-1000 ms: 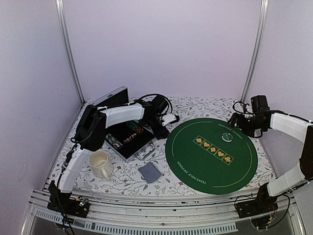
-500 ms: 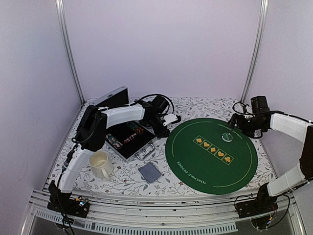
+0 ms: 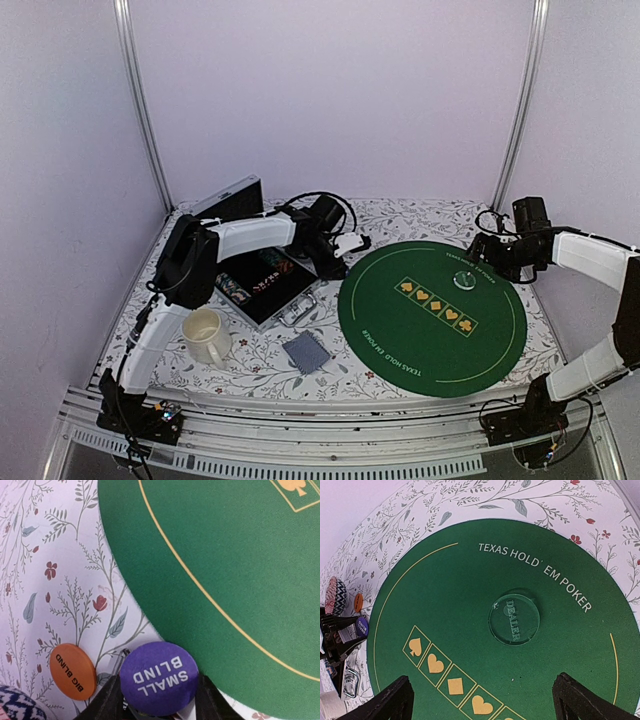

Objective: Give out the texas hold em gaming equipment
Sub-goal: Pick up the small blind button from the center of the board.

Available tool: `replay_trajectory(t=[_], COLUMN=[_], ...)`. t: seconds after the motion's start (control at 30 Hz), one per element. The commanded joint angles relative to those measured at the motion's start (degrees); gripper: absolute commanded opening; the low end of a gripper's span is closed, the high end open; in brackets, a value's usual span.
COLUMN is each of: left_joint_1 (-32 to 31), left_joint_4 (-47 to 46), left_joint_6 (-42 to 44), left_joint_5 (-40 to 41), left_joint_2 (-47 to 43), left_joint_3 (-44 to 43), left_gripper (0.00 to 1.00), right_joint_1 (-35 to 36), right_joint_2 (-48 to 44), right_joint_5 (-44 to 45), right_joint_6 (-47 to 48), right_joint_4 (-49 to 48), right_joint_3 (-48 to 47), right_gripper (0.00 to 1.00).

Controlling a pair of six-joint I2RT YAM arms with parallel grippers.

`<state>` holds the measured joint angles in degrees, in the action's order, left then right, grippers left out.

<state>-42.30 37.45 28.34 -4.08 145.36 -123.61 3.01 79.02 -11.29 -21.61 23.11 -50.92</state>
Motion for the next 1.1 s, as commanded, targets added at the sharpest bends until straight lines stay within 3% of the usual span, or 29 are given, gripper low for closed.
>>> replay_trajectory(t=[0.0,0.73,0.9,1.0,1.07], left_joint_1=[-0.23,0.05,-1.23,-2.25,-3.12], left_joint_4=[-0.53,-11.54,-17.07,-20.1,-21.7], left_joint_6=[-0.95,-2.49,-1.11,0.04,0.58], left_joint_5=[-1.97,-6.16,-9.43,-9.7,-9.16], left_joint_2=[-1.85,-17.85,-26.08,-30.57,-34.17], left_joint_3=[3.14,18.04,26.11,30.01,32.01], left_gripper=[0.34,0.3,0.3,0.3,0.3], right_joint_1=[0.33,0.34,2.11,4.43,7.02], right_joint_2=[-1.88,-5.37,-8.06,-10.04,-9.74], right_joint_5=[-0.4,-6.36,-17.39,-32.92,-38.26], right_joint_6=[0.34,-0.68,-2.23,-5.07,-9.64], right_joint_4=[0.52,0.78,-3.86,-17.13,-25.43], right_joint_3=[0.18,-1.6,-0.21,4.2,5.53], right_gripper=[0.99,0.99,0.99,0.99,0.99])
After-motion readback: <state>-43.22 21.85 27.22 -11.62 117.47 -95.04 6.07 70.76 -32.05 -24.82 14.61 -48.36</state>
